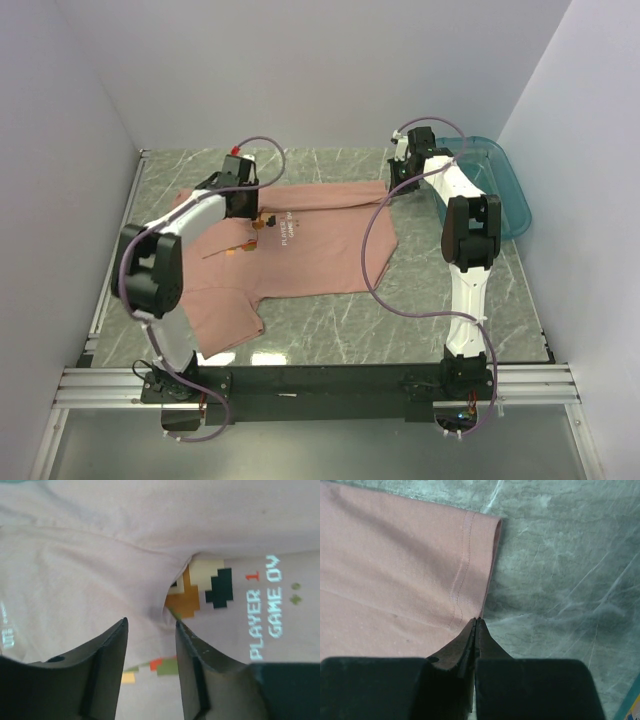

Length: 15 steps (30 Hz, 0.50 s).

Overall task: Fold and stack the t-shirts
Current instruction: Fold the tshirt

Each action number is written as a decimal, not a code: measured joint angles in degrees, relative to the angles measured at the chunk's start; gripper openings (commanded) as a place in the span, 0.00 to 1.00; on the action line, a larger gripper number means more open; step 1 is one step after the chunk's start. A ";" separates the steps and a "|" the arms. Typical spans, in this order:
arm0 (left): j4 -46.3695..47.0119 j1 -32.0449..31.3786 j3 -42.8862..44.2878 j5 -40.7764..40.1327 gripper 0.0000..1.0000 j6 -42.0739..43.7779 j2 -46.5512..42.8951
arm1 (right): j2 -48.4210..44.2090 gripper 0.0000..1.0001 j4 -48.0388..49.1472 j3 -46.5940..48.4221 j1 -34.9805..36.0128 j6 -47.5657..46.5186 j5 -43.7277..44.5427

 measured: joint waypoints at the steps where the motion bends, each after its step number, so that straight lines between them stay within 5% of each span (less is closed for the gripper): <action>1: 0.63 0.35 -1.46 0.17 0.51 -0.90 -1.97 | 0.00 0.00 0.00 0.00 0.00 -0.04 -0.07; 5: 5.51 5.95 -10.67 6.12 0.46 -6.97 -12.50 | 0.02 0.00 0.00 0.00 0.00 -0.15 -0.13; 10: 12.52 23.34 -25.31 14.12 0.41 -17.38 -25.44 | 0.04 0.00 0.00 0.00 0.00 -0.15 -0.26; 15: 11.98 28.15 -31.52 18.71 0.38 -24.48 -26.10 | 0.13 0.00 -0.02 -0.02 0.00 -0.15 -0.35</action>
